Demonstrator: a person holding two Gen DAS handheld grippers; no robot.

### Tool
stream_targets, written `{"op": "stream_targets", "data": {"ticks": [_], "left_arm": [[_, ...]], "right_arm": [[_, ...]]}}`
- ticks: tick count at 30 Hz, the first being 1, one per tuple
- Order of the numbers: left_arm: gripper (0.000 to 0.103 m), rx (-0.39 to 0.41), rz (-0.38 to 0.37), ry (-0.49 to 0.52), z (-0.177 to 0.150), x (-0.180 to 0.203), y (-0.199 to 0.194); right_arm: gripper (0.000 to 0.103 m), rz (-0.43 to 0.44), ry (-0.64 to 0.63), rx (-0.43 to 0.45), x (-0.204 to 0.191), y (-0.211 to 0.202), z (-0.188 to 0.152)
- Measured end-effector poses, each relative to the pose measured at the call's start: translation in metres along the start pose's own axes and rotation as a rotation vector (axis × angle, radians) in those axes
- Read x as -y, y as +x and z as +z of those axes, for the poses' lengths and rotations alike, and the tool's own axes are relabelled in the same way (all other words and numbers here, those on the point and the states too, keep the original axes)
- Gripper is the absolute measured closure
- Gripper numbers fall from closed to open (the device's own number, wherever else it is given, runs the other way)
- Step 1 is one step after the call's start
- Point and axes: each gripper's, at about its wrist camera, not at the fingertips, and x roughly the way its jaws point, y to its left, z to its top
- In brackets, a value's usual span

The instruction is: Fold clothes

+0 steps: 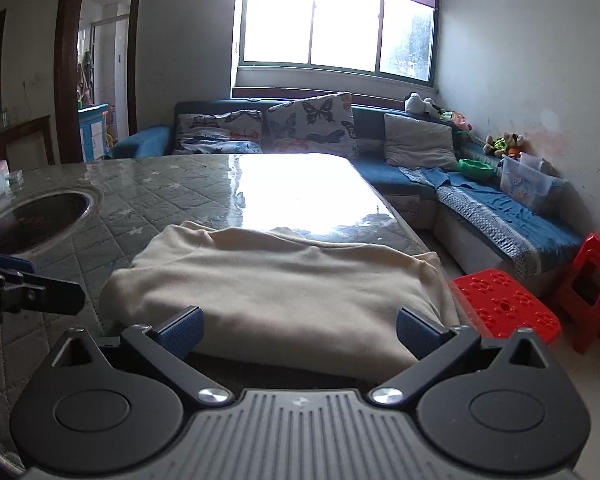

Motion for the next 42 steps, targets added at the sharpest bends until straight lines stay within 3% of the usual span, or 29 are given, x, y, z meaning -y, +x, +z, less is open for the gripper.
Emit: {"op": "stream_targets", "data": {"ticks": [15,42], "left_arm": [[0.000,0.054,0.015,0.022,-0.015,0.009,-0.025],[0.000,0.041,0.044,0.037,-0.039,0.025,-0.040]], "right_arm": [[0.000,-0.066,0.082,-0.015,-0.006,-0.024,-0.021],[0.000,-0.081,0.103,-0.026,-0.012,-0.048,-0.048]]}}
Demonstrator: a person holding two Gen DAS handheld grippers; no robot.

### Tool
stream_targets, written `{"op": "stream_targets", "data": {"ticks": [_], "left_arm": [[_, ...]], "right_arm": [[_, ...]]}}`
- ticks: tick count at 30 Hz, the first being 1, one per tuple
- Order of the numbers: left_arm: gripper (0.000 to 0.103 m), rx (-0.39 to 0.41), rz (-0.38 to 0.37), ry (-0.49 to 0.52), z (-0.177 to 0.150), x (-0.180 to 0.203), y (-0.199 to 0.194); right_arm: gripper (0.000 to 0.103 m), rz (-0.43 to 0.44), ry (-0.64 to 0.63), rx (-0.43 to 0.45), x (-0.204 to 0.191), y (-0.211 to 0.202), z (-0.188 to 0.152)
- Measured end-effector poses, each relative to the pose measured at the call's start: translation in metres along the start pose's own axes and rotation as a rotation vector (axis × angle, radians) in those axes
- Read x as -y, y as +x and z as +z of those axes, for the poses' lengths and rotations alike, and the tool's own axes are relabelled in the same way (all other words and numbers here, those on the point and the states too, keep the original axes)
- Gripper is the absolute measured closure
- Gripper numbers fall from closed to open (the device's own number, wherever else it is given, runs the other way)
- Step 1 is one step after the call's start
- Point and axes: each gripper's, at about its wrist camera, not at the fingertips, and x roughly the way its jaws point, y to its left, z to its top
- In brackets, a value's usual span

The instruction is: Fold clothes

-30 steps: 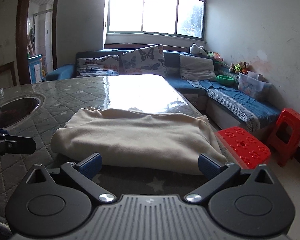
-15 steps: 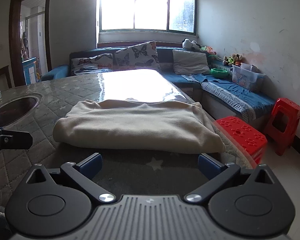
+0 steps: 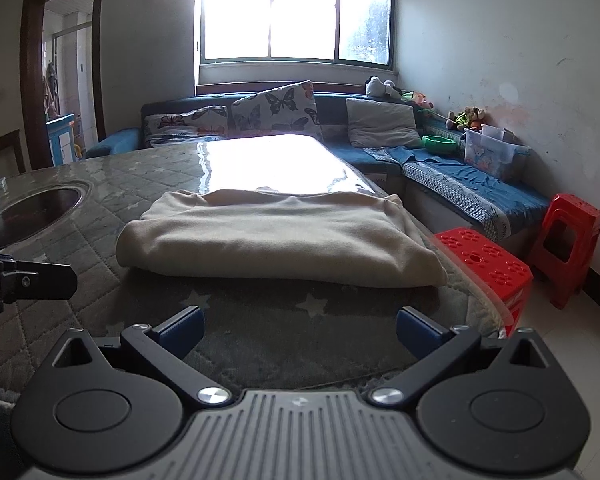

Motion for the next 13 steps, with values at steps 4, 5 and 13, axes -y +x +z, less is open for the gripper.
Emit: {"op": "stream_targets", "data": {"ticks": [4,5,13], "left_arm": [[0.000,-0.010,0.003,-0.003,-0.0031,0.0008,0.0014],[0.000,-0.011,0.004,-0.004,-0.0034,0.0008,0.0015],[0.000,-0.017,0.008,-0.004,-0.0051,0.0021,0.0023]], "right_arm": [[0.000,0.001,0.000,-0.009,-0.0005,0.0007,-0.0046],[0.000,0.000,-0.001,-0.011,-0.0006,0.0007,-0.0052],[0.000,0.003,-0.003,-0.013,-0.0008,-0.0006,-0.0066]]}}
